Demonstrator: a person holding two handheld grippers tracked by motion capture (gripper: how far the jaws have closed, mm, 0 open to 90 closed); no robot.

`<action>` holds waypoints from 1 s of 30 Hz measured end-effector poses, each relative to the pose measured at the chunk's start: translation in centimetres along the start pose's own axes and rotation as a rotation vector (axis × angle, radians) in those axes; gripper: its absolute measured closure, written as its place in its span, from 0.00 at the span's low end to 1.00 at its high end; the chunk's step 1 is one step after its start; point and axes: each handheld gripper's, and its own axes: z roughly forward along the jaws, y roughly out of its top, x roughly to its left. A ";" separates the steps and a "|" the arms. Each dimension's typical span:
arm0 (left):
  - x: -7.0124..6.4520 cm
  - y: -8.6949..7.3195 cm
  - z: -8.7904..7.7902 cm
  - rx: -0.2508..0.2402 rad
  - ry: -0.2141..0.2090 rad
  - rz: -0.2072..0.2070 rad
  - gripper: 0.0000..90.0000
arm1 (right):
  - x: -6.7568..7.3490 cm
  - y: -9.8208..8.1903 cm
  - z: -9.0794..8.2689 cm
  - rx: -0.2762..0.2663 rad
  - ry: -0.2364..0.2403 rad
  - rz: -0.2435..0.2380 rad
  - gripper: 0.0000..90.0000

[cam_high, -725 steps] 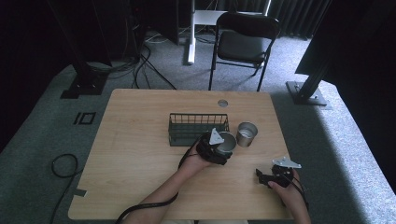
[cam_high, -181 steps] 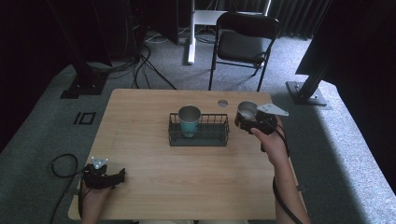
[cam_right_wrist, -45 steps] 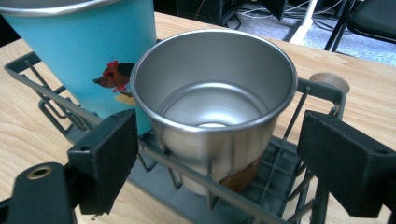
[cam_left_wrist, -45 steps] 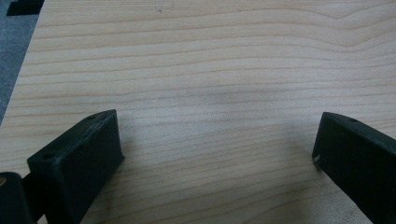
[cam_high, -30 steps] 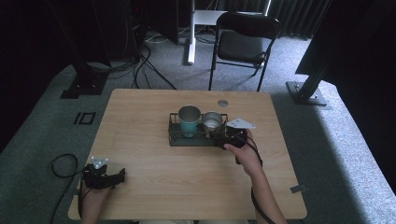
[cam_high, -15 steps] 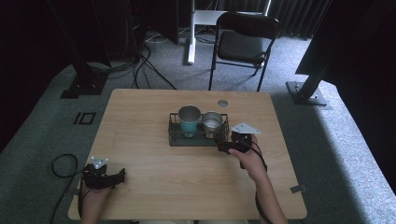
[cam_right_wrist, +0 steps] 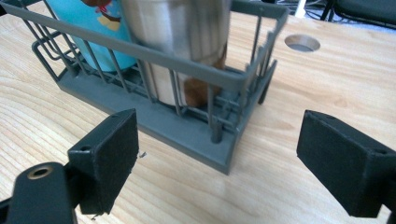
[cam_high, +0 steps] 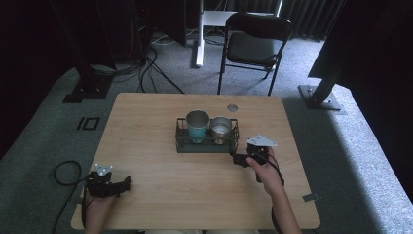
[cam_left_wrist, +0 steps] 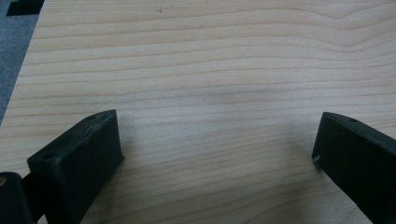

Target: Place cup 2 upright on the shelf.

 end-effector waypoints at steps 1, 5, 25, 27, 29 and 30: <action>0.0 0.0 0.0 0.000 0.000 0.000 0.02 | -0.1 -0.2 -0.1 -0.001 0.002 0.007 0.14; 0.0 0.0 0.0 0.000 0.000 0.000 0.02 | -0.6 -1.0 -0.3 0.009 0.003 0.008 0.14; 0.0 0.0 0.0 0.000 0.000 0.001 0.02 | -2.3 -4.1 -2.1 0.082 -0.002 -0.003 0.14; 0.0 0.0 0.0 0.000 0.000 0.000 0.02 | -2.4 -4.4 -2.2 0.082 -0.004 0.009 0.14; 0.0 0.0 0.0 0.000 0.000 0.000 0.02 | -2.4 -4.7 -2.4 0.091 -0.005 0.005 0.14; 0.0 0.0 0.0 0.000 0.000 0.000 0.02 | -2.4 -4.8 -2.4 0.096 -0.007 0.003 0.14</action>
